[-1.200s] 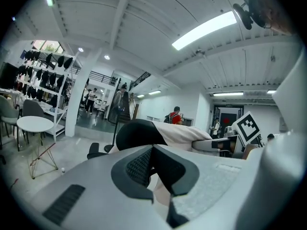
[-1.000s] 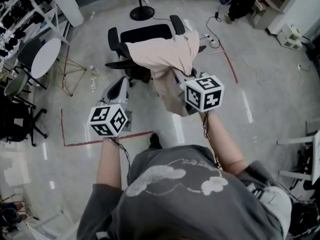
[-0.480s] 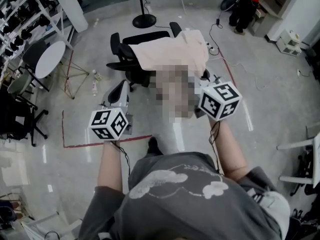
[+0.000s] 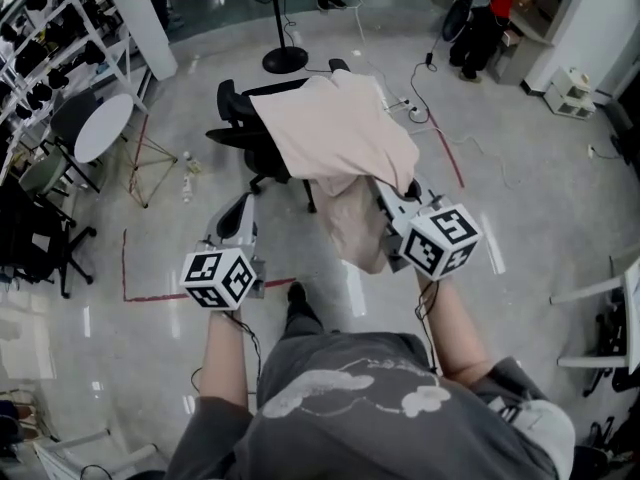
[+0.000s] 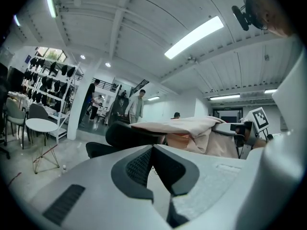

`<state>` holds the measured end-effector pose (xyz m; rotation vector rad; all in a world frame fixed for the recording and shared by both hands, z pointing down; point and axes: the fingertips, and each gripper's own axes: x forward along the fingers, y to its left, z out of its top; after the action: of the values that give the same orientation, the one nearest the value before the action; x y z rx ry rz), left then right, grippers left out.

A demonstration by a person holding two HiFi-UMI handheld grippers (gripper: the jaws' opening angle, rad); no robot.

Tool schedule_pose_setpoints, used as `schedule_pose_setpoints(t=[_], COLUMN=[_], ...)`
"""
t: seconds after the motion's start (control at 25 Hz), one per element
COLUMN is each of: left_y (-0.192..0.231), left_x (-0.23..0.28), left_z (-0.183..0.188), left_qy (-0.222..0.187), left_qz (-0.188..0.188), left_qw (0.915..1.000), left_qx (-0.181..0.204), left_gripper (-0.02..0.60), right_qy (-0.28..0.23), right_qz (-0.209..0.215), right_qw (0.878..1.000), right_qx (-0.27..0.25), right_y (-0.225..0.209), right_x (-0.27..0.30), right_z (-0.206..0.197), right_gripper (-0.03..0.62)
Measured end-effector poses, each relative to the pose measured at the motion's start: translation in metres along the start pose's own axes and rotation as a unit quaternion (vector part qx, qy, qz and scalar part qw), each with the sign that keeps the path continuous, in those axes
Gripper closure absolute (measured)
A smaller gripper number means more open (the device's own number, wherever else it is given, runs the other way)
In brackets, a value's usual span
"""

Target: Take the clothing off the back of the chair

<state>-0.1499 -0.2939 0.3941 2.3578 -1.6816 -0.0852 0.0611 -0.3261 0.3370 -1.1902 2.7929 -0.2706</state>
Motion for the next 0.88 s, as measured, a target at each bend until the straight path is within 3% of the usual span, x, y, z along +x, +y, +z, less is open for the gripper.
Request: schedule_pose_setpoints(t=[0.32, 0.88], left_y=[-0.036, -0.044], left_x=[-0.033, -0.092], left_z=[-0.021, -0.044], left_qy=[0.012, 0.019], left_qz=[-0.001, -0.013], left_qw=[0.9999, 0.9997], left_qx=[0.004, -0.012], left_gripper=[0.581, 0.581], right_qy=[0.015, 0.033], right_qz=[-0.005, -0.007], right_qw=[0.999, 0.999], right_qx=[0.029, 0.037], right_y=[0.004, 0.047], right_x=[-0.050, -0.070], right_z=[-0.031, -0.068], right_gripper=[0.580, 0.579])
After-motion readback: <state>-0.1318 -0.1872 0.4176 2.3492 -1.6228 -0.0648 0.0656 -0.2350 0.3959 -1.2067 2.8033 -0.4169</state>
